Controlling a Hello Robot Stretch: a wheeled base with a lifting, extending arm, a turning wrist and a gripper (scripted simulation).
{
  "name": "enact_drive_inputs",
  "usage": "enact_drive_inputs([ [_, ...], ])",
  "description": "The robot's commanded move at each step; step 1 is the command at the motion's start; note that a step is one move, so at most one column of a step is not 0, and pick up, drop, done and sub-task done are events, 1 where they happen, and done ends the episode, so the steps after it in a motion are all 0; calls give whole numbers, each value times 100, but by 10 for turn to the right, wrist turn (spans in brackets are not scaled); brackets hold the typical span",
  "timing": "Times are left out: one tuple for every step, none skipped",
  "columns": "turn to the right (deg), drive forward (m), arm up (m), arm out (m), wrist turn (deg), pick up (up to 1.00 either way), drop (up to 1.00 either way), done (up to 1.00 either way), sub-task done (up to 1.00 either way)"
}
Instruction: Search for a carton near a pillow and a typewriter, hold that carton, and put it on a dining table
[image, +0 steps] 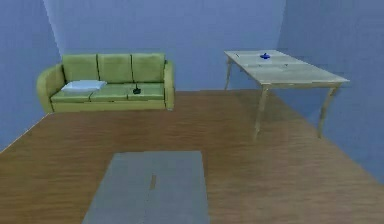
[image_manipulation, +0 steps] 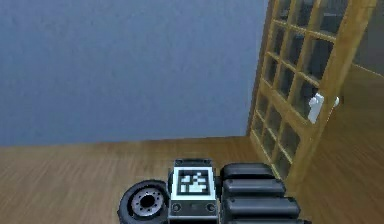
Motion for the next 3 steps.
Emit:
enact_drive_inputs([
  [0, 100, 0, 0, 0, 0, 0, 0, 0],
  [0, 100, 0, 0, 0, 0, 0, 0, 0],
  [60, 0, 0, 0, 0, 0, 0, 0, 0],
])
